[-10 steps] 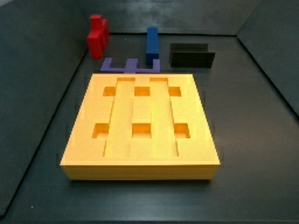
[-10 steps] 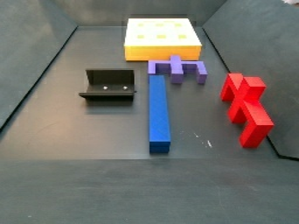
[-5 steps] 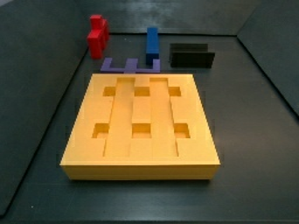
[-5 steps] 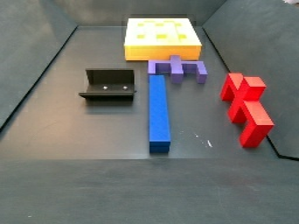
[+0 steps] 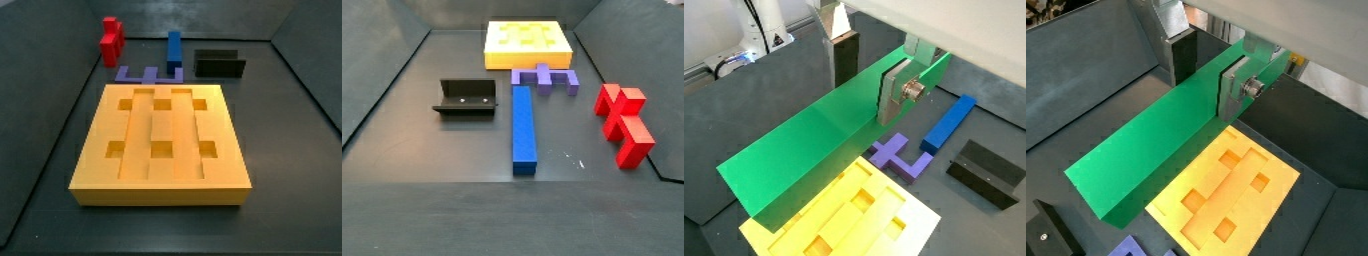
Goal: Pick up the green object. Move up. Move to above the board. Insert the green object.
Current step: Insert the green object.
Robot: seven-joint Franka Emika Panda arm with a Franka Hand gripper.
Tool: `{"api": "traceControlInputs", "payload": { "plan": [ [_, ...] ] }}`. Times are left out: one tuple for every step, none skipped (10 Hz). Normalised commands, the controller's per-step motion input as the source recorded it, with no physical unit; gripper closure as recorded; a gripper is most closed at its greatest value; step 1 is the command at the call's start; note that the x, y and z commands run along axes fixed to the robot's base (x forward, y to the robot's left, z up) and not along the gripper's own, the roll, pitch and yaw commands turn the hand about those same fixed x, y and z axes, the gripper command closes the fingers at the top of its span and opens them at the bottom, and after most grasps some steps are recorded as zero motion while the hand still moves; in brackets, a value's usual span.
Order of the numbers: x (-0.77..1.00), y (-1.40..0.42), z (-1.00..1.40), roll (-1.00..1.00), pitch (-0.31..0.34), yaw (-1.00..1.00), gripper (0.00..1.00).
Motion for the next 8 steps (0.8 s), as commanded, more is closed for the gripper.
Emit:
{"api": "traceControlInputs", "payload": {
  "plan": [
    [0.00,0.00,-0.06,-0.02,0.000,0.00,1.00],
    [0.00,-0.18,-0.58,0.05,-0.071,0.00,1.00],
    [-0.10,-0.44,-0.74,0.30,-0.137,0.00,1.00],
    [-0.17,-0.49,-0.87,0.24,-0.113,0.00,1.00],
    [-0.22,-0.40,-0.99,0.13,-0.106,0.03,1.00],
    [-0.23,-0.35,-1.00,0.09,-0.116,0.08,1.00],
    [-0.07,-0.08,-1.00,0.00,-0.116,0.02,1.00],
    [0.00,-0.06,-1.00,-0.02,-0.060,0.00,1.00]
  ]
}}
